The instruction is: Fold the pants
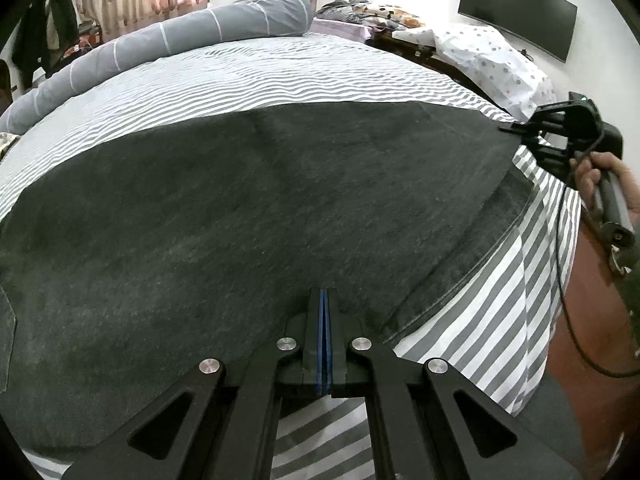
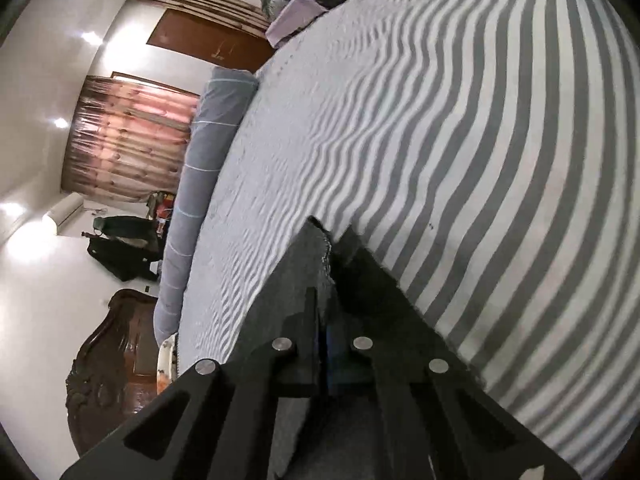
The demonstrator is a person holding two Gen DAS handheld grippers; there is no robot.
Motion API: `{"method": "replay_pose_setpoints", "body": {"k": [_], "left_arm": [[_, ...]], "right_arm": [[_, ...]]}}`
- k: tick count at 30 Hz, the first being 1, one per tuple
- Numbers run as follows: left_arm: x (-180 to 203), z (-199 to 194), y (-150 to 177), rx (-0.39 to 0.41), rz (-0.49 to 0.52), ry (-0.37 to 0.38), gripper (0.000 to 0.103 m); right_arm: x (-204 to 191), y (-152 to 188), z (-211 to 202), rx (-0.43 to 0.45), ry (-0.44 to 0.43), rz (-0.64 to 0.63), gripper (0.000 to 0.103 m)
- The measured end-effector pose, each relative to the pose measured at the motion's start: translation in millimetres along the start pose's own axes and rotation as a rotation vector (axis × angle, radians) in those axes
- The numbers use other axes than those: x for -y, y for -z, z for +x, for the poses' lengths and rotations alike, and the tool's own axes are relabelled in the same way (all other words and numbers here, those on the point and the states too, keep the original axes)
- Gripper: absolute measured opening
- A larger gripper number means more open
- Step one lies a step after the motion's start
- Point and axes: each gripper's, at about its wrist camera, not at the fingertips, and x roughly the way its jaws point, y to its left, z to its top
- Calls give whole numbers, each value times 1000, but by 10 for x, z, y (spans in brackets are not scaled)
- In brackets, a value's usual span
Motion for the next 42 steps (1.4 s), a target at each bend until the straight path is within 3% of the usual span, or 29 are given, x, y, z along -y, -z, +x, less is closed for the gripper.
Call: {"method": "replay_pose_setpoints", "body": {"k": [8, 15, 22, 25, 29, 33, 36, 39, 42], "left_arm": [[-11, -129, 26, -23, 33, 76, 0], [-128, -134, 69, -70, 31, 119, 0], [-242, -265, -4, -54, 28, 139, 0], [-269, -297, -81, -33, 1, 178, 0], [-126, -159, -185, -52, 59, 190, 0], [19, 81, -133, -121, 79, 205, 0], [34, 63, -58, -120, 81, 233, 0], [8, 70, -32, -128, 58, 250, 0], [7, 72, -31, -132, 46, 251, 0]], "right_arm": [[-328, 95, -417, 52, 43, -101, 4], [91, 239, -129, -10, 259, -99, 3], [55, 218, -167, 29, 287, -123, 1], [97, 161, -289, 51, 280, -73, 1], [159, 144, -238, 25, 300, -88, 2], [181, 25, -406, 66, 313, -61, 9], [147, -90, -469, 66, 286, -79, 13], [19, -220, -348, -22, 210, -108, 36], [-61, -289, -147, -94, 187, -126, 37]]}}
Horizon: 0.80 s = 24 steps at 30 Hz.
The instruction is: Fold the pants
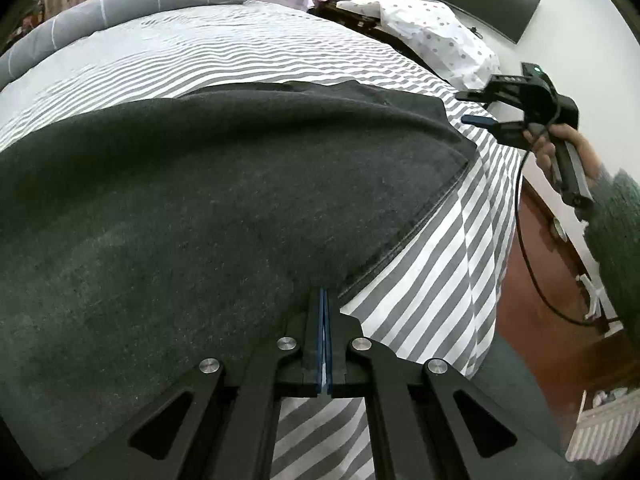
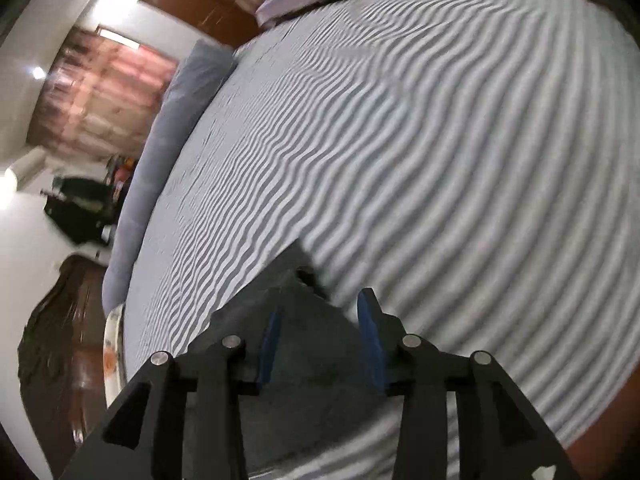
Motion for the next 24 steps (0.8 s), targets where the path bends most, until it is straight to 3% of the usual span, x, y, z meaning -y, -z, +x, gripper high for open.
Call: {"method": "replay_pose_setpoints", "body": {"k": [5, 9, 11, 13, 16, 18, 24], "left_arm": [[9, 0, 17, 1, -5, -10, 1], [9, 4, 15, 1, -10, -9, 1], [2, 6, 13, 1, -16, -6, 1], [-4, 7, 10, 1, -20, -4, 1], [-3, 7, 5, -1, -23, -7, 1], [-3, 10, 8, 0, -27, -9, 1], [-3, 0, 20, -3, -30, -12, 2]], "right_arm": [[-157, -110, 308, -125, -54, -25, 37], [-321, -16, 326, -247, -217, -120, 37], [-388, 56, 332, -293, -202, -201, 37], [-404, 44, 327, -240, -77, -253, 38], [-314, -93, 274, -156, -83, -188, 37], [-301, -189, 301, -126, -40, -184, 38], [-351, -135, 542, -263, -146, -176, 38]]}}
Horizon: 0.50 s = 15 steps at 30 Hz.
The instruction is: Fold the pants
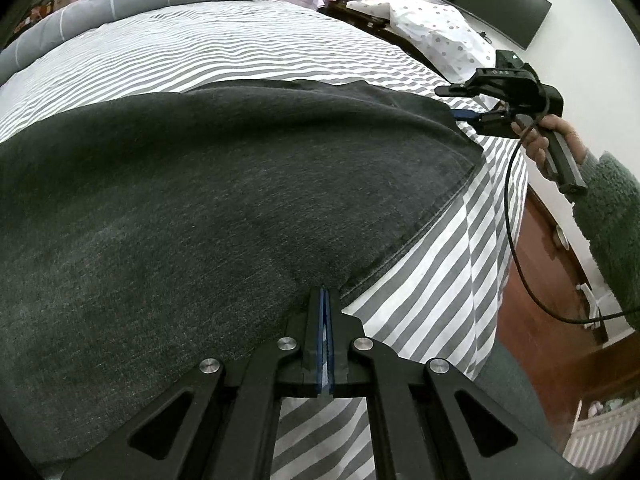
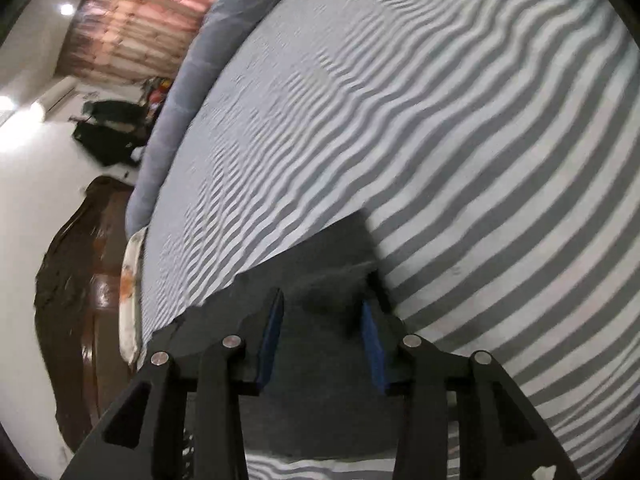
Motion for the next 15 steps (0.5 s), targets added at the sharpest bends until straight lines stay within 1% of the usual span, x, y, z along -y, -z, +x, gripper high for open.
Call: {"method": "replay_pose_setpoints", "body": {"k": [2, 4, 7, 9, 11, 12, 13, 15], "left_arm": [[6, 4, -5, 0, 3, -4, 2], [10, 7, -5, 2, 3, -6, 2], [-1, 7, -3, 3, -1, -3, 2], [-7, 3, 6, 5, -9, -1, 2], [-16, 4, 7, 6, -17, 1, 2], [-21, 3, 9, 8, -19, 2, 2], [-19, 4, 11, 10, -21, 2, 2], [-23, 1, 19, 15, -26, 4, 2]], "right_arm": [[-110, 22, 36, -21, -30, -41, 38], [-112, 55, 37, -42, -45, -66, 38], [-35, -18, 41, -21, -14, -47, 38], [76, -97, 27, 15, 2, -2, 38], [74, -117, 58, 17, -4, -6, 23], [42, -122, 66, 24, 17, -25, 10], [-10, -105, 58, 48, 63, -52, 9], [-49, -86, 5, 79, 117, -87, 7]]}}
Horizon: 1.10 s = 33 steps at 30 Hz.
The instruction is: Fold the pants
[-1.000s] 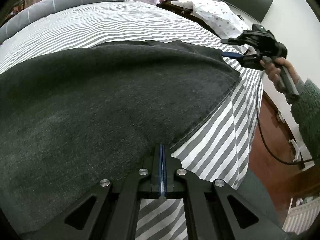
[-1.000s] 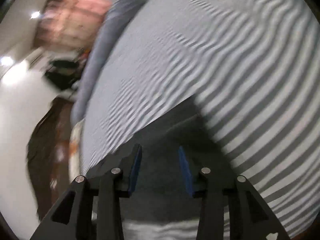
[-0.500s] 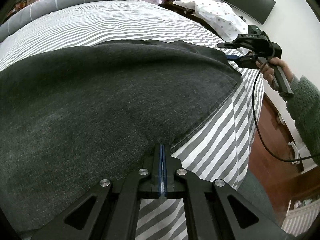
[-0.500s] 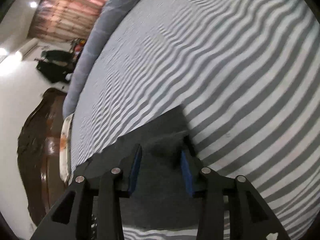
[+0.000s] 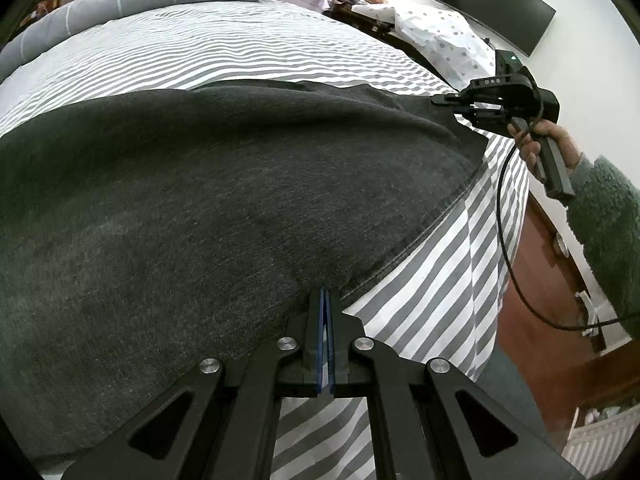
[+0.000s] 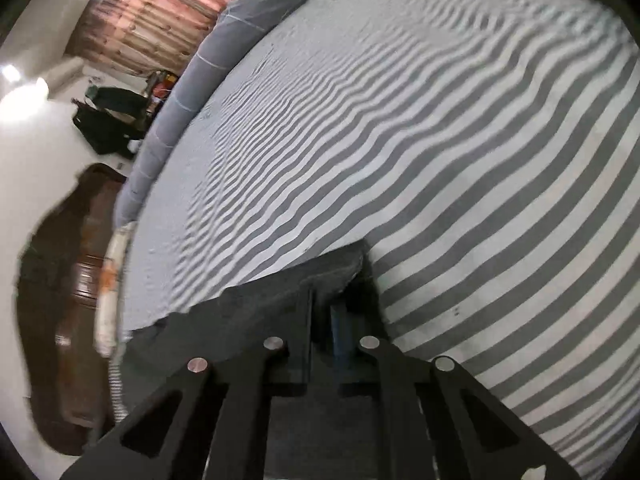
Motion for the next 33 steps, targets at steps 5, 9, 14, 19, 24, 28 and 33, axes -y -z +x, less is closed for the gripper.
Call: {"method": "replay_pose_setpoints", "body": {"k": [5, 9, 14, 19, 24, 28, 33], "left_arm": [[-14, -20, -9, -2, -19, 2, 2], [51, -124, -54, 20, -2, -45, 2], [-52, -185, -141, 82, -29, -117, 5], [-366, -204, -32, 57, -129, -114, 4], [-572, -435, 9, 57, -166, -141, 5], [-859, -742, -116, 151, -194, -240, 5], [-1384, -877, -298, 196, -235, -386, 5]], "right_arm": [[-38, 42, 14, 70, 235, -43, 7], [-172, 127, -244, 175, 266, -58, 11], [-619, 479, -36, 48, 153, -174, 12], [-385, 645, 73, -2, 199, -116, 1], [-233, 565, -173, 13, 244, -43, 16], [-804, 357, -161, -1, 173, -153, 21], [-1740, 162, 394, -121, -50, -234, 29]]}}
